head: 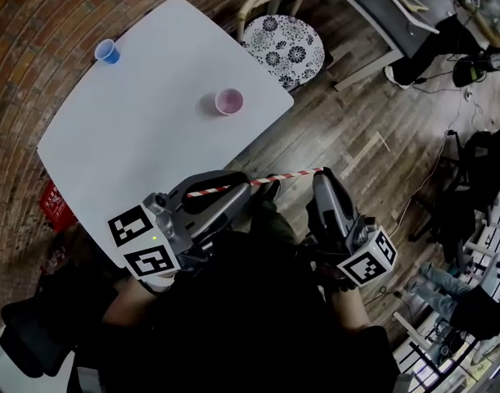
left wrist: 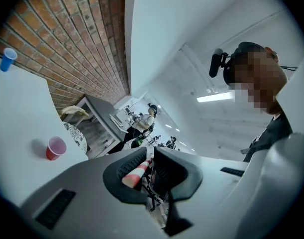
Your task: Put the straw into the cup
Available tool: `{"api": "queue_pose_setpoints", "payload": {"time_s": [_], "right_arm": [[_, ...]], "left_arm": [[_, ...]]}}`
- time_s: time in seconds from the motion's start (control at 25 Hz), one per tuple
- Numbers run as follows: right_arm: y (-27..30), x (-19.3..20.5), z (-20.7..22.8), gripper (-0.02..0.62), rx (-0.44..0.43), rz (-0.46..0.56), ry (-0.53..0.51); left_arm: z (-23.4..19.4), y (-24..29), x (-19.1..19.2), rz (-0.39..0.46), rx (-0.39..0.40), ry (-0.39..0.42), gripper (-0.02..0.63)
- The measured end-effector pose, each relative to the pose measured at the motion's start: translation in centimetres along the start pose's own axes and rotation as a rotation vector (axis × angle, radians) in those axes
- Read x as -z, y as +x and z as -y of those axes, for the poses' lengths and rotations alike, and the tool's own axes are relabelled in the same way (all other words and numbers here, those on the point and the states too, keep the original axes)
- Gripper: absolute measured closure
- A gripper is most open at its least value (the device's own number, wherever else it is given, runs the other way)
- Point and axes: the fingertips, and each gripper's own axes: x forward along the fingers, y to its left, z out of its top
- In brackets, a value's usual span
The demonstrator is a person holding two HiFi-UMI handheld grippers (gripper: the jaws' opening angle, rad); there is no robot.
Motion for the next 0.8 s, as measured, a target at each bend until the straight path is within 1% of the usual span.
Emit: {"api": "queue_pose_setpoints", "payload": {"time_s": [0.12,0.32,0.52,0.64,0.8], "right_arm": [[0.8,-2.1,2.0,0.531,-0.017,-0.014,0.009],[1.7,-4.2,4.1,0.532,-0.046,-0.035,0.012],[3.1,-7.5,7.1,0.532,-0.083,-0.062,0.039],[3.8,-8.1,8.2,0.531,-0.114,-0.088,0.054],[5.3,-8.0,8.8,0.531,-0.166,-0.146,0.052]], "left_arm": [[-0.6,2.5,-0.4,-0.008,-0.013,0.012,0.568],[-1.4,5.1,-0.8,0.003,-0.039,0.013,0.565],[-2.2,9.1,-1.7,0.01,-0.092,0.01,0.565],[-2.5,10.1,-2.2,0.035,-0.132,0.018,0.566],[-3.0,10.5,-3.1,0.078,-0.2,0.033,0.566]]}}
